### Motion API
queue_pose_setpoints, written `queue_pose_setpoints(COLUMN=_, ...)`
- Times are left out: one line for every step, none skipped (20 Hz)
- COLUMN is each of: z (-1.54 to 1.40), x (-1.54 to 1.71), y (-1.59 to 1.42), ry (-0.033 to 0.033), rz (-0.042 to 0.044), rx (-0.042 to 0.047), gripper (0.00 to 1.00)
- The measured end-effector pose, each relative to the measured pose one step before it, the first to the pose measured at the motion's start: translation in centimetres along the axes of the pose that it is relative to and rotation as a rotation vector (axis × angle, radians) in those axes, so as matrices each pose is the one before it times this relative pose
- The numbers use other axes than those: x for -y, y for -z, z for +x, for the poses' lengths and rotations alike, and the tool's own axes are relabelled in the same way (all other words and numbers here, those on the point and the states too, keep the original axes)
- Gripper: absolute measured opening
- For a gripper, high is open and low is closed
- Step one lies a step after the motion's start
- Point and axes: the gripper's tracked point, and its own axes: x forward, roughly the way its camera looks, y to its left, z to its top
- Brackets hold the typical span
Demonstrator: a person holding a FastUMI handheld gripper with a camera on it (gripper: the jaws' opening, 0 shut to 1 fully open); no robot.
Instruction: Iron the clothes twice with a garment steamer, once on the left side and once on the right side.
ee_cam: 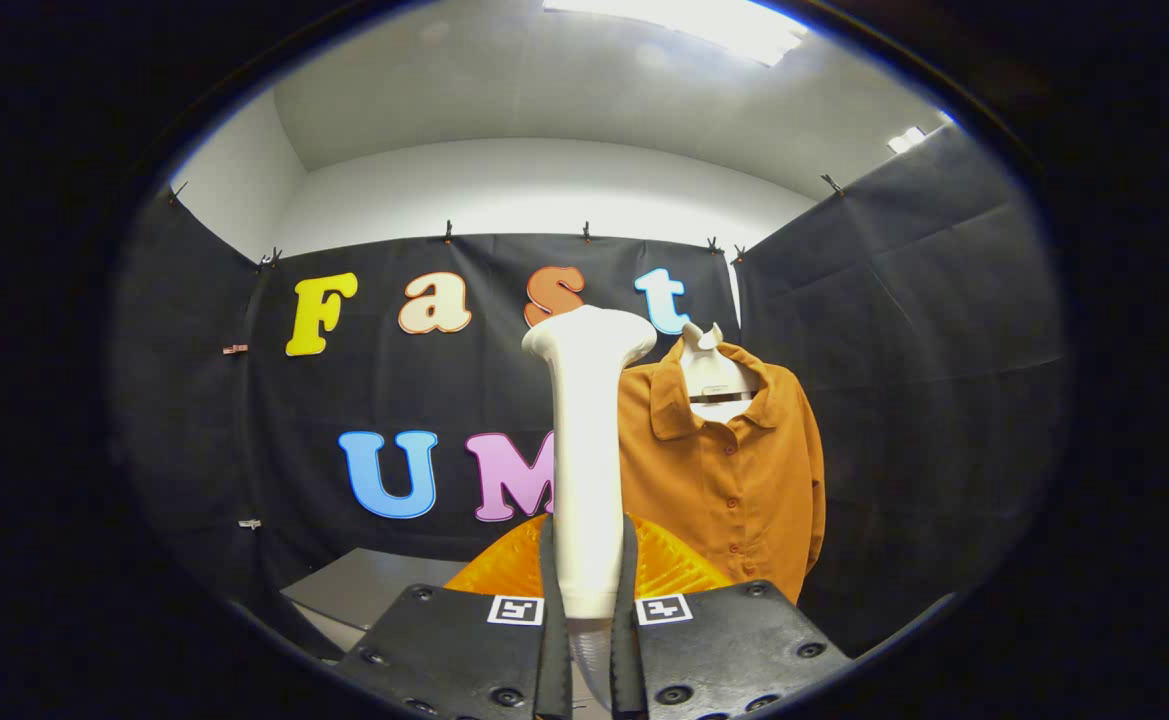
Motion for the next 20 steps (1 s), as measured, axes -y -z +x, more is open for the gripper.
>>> queue_pose_setpoints(z=0.085, x=0.772, y=0.042, ry=-0.00532, rz=-0.00089, rx=0.00341, gripper=0.19)
queue_pose_setpoints(z=0.098, x=0.804, y=0.133, ry=-0.00398, rz=-0.00225, rx=-0.00218, gripper=0.19)
queue_pose_setpoints(z=0.258, x=1.072, y=0.284, ry=0.00074, rz=-0.00387, rx=-0.00159, gripper=0.19)
queue_pose_setpoints(z=0.224, x=1.069, y=0.137, ry=0.00467, rz=-0.00244, rx=0.00151, gripper=0.19)
queue_pose_setpoints(z=0.217, x=1.02, y=0.182, ry=0.0062, rz=-0.00413, rx=-0.00076, gripper=0.19)
queue_pose_setpoints(z=0.336, x=0.944, y=0.185, ry=0.00555, rz=0.00002, rx=0.00241, gripper=0.19)
queue_pose_setpoints(z=0.492, x=0.793, y=0.39, ry=0.00415, rz=0.00013, rx=-0.00307, gripper=0.19)
queue_pose_setpoints(z=0.436, x=0.724, y=0.47, ry=0.00297, rz=0.00306, rx=-0.00704, gripper=0.19)
queue_pose_setpoints(z=0.525, x=0.744, y=0.505, ry=0.003, rz=0.00199, rx=-0.00661, gripper=0.19)
queue_pose_setpoints(z=0.593, x=0.656, y=0.557, ry=0.00208, rz=-0.00112, rx=-0.00753, gripper=0.19)
queue_pose_setpoints(z=0.611, x=0.554, y=0.665, ry=-0.0005, rz=-0.00067, rx=-0.0074, gripper=0.19)
queue_pose_setpoints(z=0.526, x=0.349, y=0.635, ry=-0.00414, rz=0.00065, rx=-0.00661, gripper=0.19)
queue_pose_setpoints(z=0.596, x=0.31, y=0.762, ry=-0.00556, rz=0.00314, rx=-0.00969, gripper=0.18)
queue_pose_setpoints(z=0.61, x=0.204, y=0.724, ry=-0.00472, rz=0.00273, rx=-0.00969, gripper=0.19)
queue_pose_setpoints(z=0.609, x=0.184, y=0.682, ry=-0.00717, rz=0.00287, rx=-0.00621, gripper=0.19)
queue_pose_setpoints(z=0.632, x=0.082, y=0.629, ry=-0.00951, rz=0.00109, rx=-0.0079, gripper=0.19)
queue_pose_setpoints(z=0.651, x=0.043, y=0.493, ry=-0.00955, rz=0.00331, rx=-0.00286, gripper=0.19)
queue_pose_setpoints(z=0.623, x=0.066, y=0.523, ry=-0.00737, rz=0.00119, rx=-0.00533, gripper=0.19)
queue_pose_setpoints(z=0.637, x=0.03, y=0.426, ry=-0.00644, rz=-0.00184, rx=-0.00465, gripper=0.19)
queue_pose_setpoints(z=0.61, x=-0.043, y=0.42, ry=-0.00629, rz=-0.00076, rx=-0.00605, gripper=0.19)
